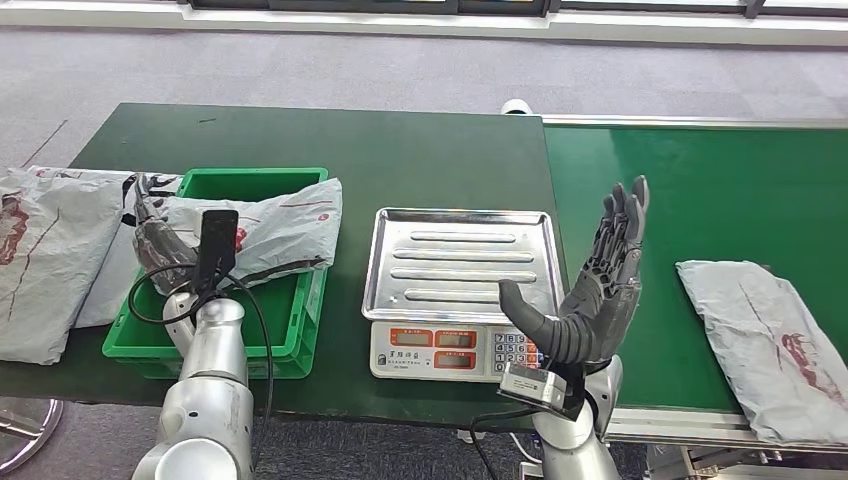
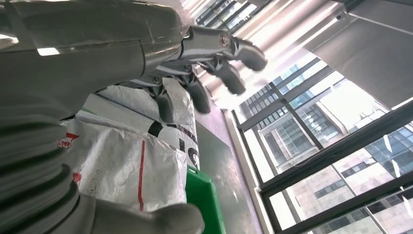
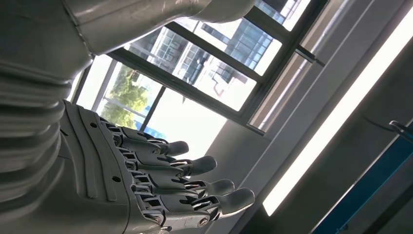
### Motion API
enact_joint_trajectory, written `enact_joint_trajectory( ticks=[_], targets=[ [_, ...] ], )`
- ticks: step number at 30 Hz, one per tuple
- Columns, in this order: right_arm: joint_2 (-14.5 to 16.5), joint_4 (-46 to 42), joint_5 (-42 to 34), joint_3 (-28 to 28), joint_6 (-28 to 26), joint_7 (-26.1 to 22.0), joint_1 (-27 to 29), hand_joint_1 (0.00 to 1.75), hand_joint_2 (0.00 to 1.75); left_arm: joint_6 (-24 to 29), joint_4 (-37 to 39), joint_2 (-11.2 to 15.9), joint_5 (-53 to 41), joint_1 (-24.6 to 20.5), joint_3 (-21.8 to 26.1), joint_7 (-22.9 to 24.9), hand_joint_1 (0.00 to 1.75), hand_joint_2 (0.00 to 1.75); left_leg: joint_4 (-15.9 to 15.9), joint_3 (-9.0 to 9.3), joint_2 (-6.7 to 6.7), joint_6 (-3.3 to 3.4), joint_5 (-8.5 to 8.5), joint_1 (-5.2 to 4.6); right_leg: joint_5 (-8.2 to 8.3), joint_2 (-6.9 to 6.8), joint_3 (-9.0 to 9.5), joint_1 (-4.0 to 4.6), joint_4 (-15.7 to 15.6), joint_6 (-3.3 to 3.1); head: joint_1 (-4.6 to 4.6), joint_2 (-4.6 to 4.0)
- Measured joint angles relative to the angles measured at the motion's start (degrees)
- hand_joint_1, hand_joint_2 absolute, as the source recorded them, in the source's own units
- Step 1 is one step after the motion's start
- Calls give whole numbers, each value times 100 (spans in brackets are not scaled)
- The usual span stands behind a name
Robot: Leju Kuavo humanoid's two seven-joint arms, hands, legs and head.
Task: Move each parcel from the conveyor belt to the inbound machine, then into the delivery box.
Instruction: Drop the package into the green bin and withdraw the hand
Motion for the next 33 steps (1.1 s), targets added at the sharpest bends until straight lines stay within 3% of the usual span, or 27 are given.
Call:
enact_joint_trajectory(
  ticks=[4, 9, 17, 25, 33],
  targets=[
    [0, 75, 104, -95, 0, 1, 1, 0, 175, 0, -137, 0, 516, 87, -75, -4, 0, 175, 0, 3, -1, 0, 0, 0, 0, -1, 3, 0, 0, 0, 1, 0],
    [-1, 221, 378, -488, 0, 25, 18, 0, 175, 0, -784, 0, 1551, 518, -598, -12, 0, 175, 0, 0, -1, -1, -1, 1, -1, -1, 0, 1, 0, 0, 0, 0],
    [13, 700, 805, -2338, -2, 57, -192, 0, 175, 0, -2080, -1, 2834, 1510, -1884, -15, 0, 175, 0, -10, -25, 3, -3, -2, -4, -17, 0, -3, -4, 1, 0, 0],
    [78, 950, 1091, -3976, -2, 46, -548, 0, 175, 0, -2157, 2, 3447, 2024, -2109, -9, 0, 175, 1, -12, -26, 8, -7, -2, -5, -20, -2, -2, -6, 2, 1, 1],
    [115, 1125, 1405, -4848, -2, 42, -729, 0, 175, 0, -1893, 26, 3497, 2200, -2193, -8, 0, 175, 0, -15, -26, 8, -7, 0, -5, -20, -4, -1, -5, 2, 1, 0]
  ],
)
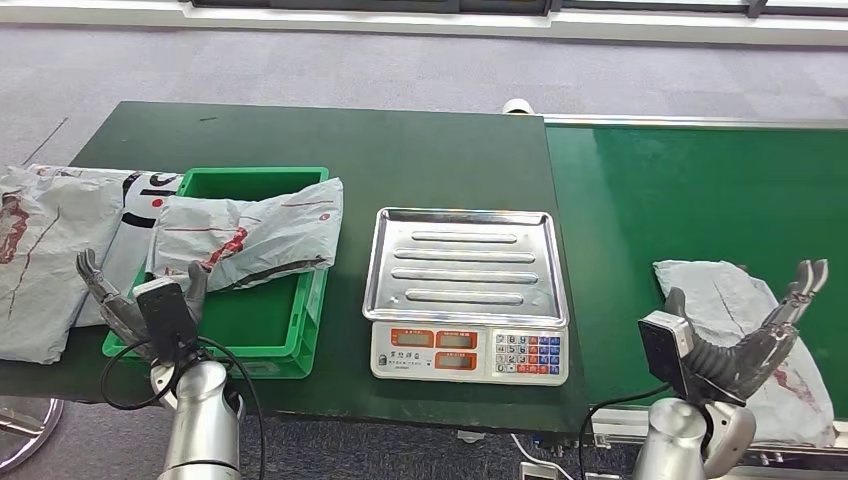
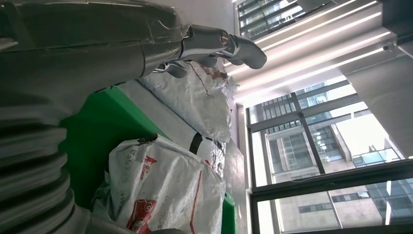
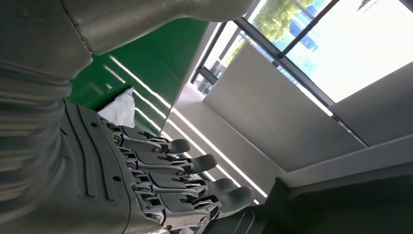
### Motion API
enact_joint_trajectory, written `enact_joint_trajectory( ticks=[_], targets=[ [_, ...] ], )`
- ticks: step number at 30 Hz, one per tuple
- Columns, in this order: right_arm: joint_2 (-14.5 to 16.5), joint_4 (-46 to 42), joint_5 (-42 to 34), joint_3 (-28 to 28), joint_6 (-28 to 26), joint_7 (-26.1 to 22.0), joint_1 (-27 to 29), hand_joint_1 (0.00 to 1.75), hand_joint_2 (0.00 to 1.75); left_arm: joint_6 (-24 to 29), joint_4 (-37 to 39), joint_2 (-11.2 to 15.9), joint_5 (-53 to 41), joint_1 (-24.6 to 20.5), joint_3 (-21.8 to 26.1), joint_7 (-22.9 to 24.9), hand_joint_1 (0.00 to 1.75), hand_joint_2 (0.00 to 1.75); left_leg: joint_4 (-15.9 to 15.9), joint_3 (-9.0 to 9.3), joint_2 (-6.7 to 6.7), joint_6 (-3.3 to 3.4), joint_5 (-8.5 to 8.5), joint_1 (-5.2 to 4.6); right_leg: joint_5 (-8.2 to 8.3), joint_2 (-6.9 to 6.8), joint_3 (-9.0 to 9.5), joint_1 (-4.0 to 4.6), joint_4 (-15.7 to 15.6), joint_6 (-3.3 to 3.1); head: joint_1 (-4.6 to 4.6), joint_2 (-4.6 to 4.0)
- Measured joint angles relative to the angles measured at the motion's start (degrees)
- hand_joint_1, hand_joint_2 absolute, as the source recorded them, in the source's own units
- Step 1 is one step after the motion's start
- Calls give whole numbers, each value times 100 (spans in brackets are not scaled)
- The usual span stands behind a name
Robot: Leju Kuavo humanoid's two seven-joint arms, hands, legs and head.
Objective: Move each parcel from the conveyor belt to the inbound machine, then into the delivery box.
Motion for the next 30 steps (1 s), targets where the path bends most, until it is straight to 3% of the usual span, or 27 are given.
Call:
enact_joint_trajectory(
  ticks=[16, 26, 30],
  targets=[
    [54, 1305, 1337, -1922, -7, 112, -743, 0, 175, 0, -64, 83, 126, 294, -128, -2, 0, 175, 0, -2, -3, 0, 0, 0, -1, -2, -1, 1, 0, 0, 0, -1],
    [41, 1955, 2030, -2470, -7, 786, -910, 0, 175, 0, -181, 108, 303, 388, -157, -2, 0, 175, 0, -3, -3, 0, 0, 0, -1, -2, -1, 1, 0, 0, 1, 0],
    [-40, 2193, 2418, -2487, -9, 1354, -924, 0, 175, 0, -259, 117, 377, 421, -173, -2, 0, 175, 0, -4, -3, 0, 0, 0, -1, -3, -1, 0, 0, 0, 1, 1]
  ],
)
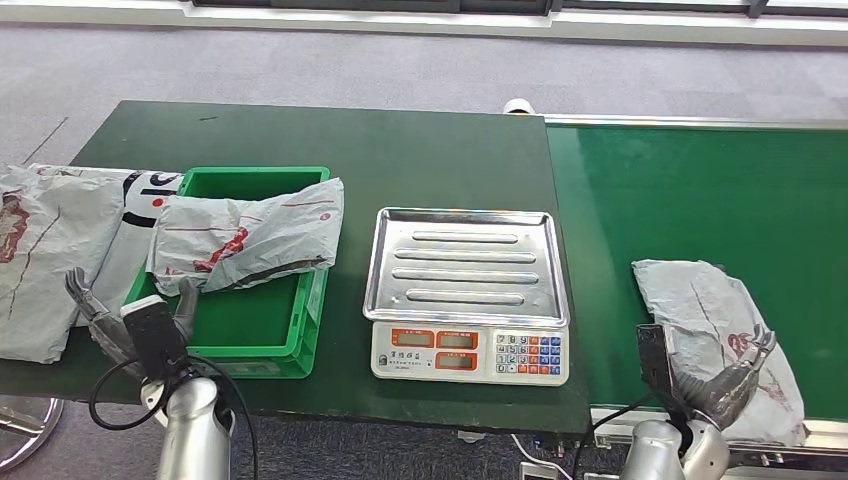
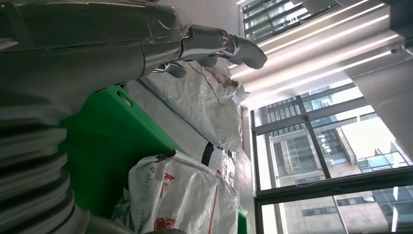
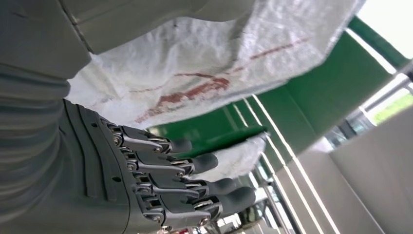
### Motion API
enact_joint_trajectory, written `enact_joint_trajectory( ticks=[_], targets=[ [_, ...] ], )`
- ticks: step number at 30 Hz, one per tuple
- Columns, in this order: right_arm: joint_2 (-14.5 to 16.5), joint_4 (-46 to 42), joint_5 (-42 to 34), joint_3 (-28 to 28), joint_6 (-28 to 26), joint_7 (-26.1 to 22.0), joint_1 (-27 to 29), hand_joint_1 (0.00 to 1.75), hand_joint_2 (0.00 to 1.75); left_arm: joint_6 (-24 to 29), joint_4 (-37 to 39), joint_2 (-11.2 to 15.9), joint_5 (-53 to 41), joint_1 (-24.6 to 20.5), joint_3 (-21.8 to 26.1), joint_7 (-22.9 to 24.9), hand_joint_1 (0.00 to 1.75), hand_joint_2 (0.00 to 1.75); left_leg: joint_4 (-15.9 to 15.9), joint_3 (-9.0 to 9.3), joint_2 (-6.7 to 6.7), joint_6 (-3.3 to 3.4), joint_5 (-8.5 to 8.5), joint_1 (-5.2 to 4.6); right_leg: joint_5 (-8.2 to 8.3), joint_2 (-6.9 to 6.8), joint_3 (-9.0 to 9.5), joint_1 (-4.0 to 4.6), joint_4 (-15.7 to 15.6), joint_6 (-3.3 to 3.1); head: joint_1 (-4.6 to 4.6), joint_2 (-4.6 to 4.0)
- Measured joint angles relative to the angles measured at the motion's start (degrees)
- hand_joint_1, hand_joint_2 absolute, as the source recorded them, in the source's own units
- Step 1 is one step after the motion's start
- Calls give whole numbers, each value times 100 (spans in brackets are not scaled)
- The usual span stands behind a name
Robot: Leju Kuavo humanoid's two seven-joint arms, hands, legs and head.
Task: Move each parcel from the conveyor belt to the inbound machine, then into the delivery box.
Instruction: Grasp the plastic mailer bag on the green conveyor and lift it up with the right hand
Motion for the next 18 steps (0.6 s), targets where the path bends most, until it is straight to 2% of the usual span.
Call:
enact_joint_trajectory(
  ticks=[8, 18],
  targets=[
    [-145, 388, 372, 52, 0, 845, -20, 0, 175, 0, -49, 3, -7, 15, -4, 0, 0, 175, 0, -2, -1, 0, 0, 0, 0, -1, 0, 0, 0, 0, 0, -1],
    [-358, 705, 644, 524, 0, 1998, 59, 0, 175, 0, -46, 5, -81, 14, -3, 1, 0, 175, 0, -1, -1, 0, 0, 0, 0, 0, 0, 0, 0, 0, 0, -2]
  ],
)
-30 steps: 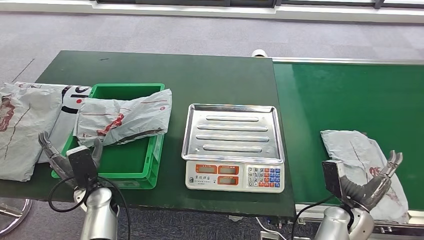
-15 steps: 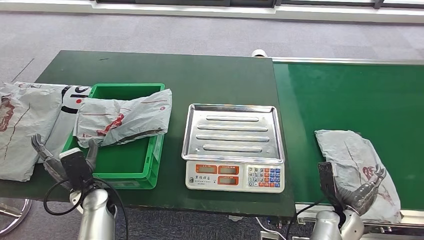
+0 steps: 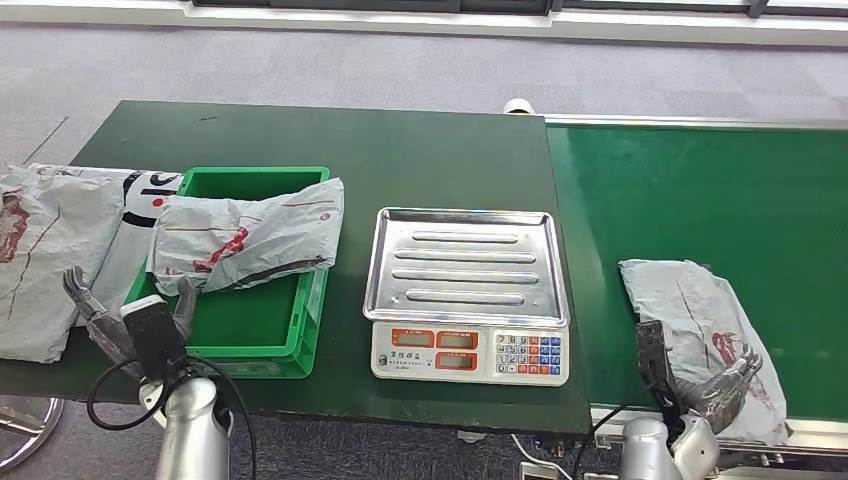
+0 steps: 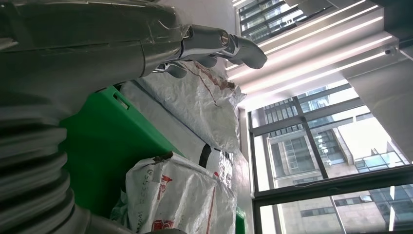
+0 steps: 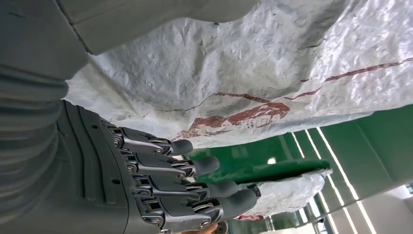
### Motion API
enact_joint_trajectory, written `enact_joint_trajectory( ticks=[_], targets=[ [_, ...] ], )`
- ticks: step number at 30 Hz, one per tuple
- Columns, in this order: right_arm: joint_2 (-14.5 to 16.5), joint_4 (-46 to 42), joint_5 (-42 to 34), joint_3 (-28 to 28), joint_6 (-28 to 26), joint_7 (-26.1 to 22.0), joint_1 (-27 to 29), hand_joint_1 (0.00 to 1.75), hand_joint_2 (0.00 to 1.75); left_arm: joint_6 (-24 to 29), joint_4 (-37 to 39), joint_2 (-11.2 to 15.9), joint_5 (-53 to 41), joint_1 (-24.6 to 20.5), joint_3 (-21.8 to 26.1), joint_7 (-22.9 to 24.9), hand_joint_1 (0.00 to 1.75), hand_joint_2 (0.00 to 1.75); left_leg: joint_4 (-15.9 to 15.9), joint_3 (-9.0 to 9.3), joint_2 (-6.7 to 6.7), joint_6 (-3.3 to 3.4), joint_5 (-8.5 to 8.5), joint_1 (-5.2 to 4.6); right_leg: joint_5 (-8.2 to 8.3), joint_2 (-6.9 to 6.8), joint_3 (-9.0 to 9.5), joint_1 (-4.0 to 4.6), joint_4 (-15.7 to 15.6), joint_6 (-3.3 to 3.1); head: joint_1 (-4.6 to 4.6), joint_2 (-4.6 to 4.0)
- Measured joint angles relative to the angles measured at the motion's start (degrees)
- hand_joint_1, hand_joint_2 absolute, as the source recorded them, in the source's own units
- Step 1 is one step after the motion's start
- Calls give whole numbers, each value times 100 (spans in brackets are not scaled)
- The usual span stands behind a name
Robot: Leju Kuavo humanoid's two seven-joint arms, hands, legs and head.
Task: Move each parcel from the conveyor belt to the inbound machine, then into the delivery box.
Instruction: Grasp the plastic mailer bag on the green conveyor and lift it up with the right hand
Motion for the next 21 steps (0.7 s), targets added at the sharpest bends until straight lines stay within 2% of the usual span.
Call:
enact_joint_trajectory(
  ticks=[12, 21],
  targets=[
    [-290, 592, 88, 462, 0, 917, 83, 0, 175, 0, 57, 1, -41, -6, -1, 8, 0, 175, 0, 1, 0, 0, 0, 0, 0, 0, 0, 0, 0, 0, -2, 1],
    [-509, 914, 92, 1092, -2, 1626, 170, 0, 175, 0, 215, 8, -175, -3, 2, 8, 0, 175, 0, 1, 1, 0, 0, 0, 0, 1, -1, 0, 0, 0, -2, 1]
  ],
)
